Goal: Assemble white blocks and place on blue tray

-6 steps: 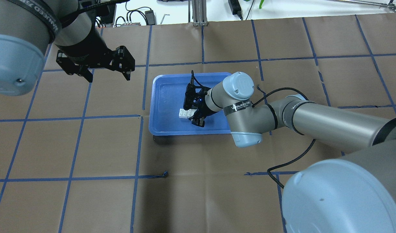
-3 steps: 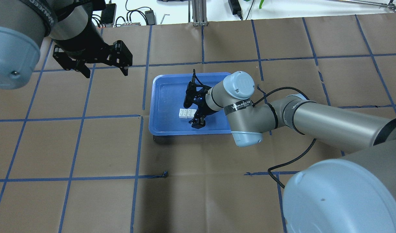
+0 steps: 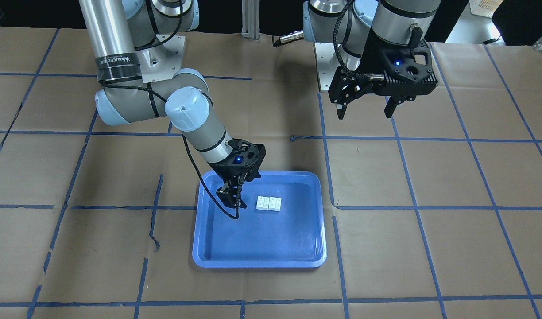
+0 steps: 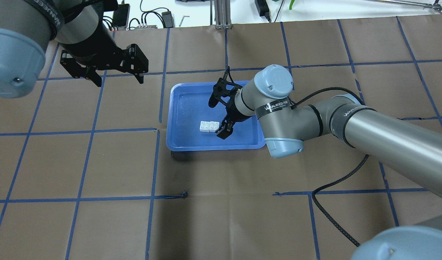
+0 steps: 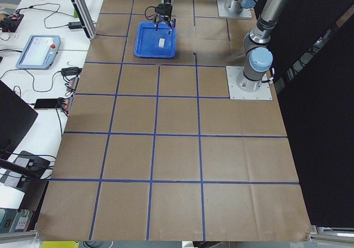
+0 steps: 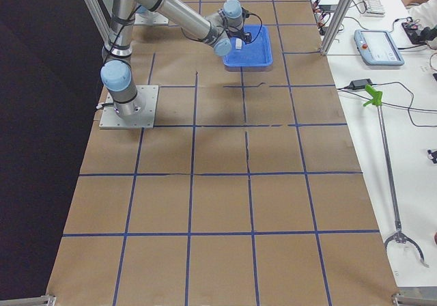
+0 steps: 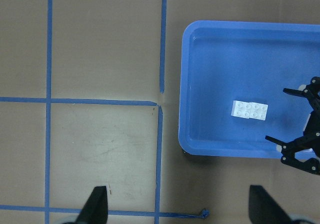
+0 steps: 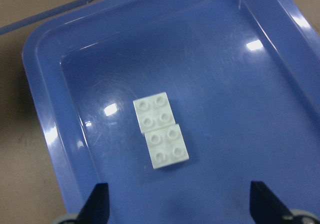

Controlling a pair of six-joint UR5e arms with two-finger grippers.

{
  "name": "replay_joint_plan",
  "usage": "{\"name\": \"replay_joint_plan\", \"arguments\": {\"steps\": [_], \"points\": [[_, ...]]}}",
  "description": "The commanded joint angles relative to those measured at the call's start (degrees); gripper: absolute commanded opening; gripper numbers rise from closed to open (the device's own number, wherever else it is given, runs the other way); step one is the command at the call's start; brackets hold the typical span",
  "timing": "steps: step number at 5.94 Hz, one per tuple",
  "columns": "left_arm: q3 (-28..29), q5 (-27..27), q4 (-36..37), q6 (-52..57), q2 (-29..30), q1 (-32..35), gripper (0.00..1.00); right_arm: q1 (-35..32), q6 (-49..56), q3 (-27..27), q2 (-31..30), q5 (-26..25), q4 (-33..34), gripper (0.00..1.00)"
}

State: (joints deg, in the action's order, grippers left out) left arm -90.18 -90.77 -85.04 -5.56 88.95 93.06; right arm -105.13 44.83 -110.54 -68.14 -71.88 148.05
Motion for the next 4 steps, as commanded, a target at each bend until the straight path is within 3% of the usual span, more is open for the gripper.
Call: {"name": "replay_joint_plan", "arguments": {"steps": [1, 2, 4], "points": [[-0.2, 1.3, 0.0, 0.4, 0.0, -0.1, 1.0, 1.9, -8.5, 0.2, -5.9, -4.1, -10.8, 1.0], [0.0, 1.3, 0.0, 0.5, 0.0, -0.1, 1.0, 4.6, -12.3, 0.4, -7.8, -8.0, -15.5, 1.0], [-0.1, 1.1, -0.1, 0.4, 0.0, -0.1, 1.0, 9.0, -17.3, 4.8, -10.9, -8.9, -27.9, 1.0]]}}
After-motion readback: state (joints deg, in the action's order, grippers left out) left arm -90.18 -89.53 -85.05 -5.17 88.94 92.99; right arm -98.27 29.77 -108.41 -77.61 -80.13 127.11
